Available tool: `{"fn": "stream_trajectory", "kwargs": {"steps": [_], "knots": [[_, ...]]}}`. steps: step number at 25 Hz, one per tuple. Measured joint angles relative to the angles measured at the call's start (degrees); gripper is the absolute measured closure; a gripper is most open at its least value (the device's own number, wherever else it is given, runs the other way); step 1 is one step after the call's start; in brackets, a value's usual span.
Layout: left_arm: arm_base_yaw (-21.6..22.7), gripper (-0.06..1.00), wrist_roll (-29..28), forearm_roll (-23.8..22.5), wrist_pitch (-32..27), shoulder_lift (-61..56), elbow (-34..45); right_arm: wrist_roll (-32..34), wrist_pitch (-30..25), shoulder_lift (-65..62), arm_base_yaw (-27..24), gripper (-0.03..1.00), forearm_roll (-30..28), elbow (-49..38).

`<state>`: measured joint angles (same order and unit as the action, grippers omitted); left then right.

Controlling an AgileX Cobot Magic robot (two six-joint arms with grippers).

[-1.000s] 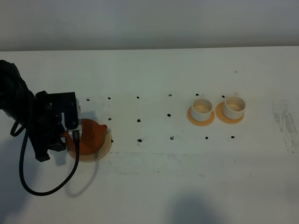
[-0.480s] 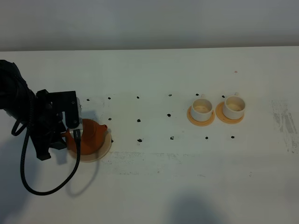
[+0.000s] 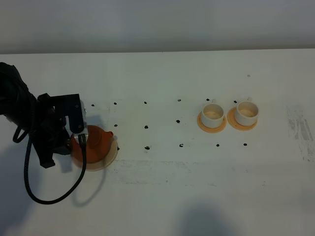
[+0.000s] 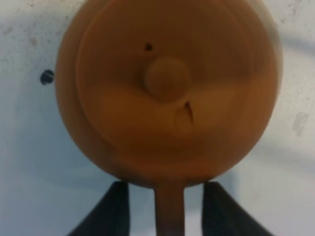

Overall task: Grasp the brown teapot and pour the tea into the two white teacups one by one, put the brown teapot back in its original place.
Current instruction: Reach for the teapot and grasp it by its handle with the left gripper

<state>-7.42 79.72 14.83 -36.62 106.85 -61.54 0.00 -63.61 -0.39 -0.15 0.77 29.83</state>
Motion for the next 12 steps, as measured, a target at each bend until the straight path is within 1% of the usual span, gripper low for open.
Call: {"fn": "stream_trajectory", "kwargs": {"steps": [1,3,4,12], "knots": [[0.0,0.7,-0.6,-0.3,0.0,0.0,0.0,0.0,0.0,0.0,0.0,0.51,0.0,0.0],[0.0,0.84,-1.4,-0.6,-0.1,0.1,0.0,0.0,0.0,0.0,0.0,0.51,0.0,0.0],[0.0,0.86,-1.6,-0.7,-0.1,0.1,0.0,0.0,0.0,0.0,0.0,0.51,0.0,0.0],[0.0,0.86,-2.7,-0.8,0.1,0.1,0.0,0.0,0.0,0.0,0.0,0.51,0.0,0.0]]}}
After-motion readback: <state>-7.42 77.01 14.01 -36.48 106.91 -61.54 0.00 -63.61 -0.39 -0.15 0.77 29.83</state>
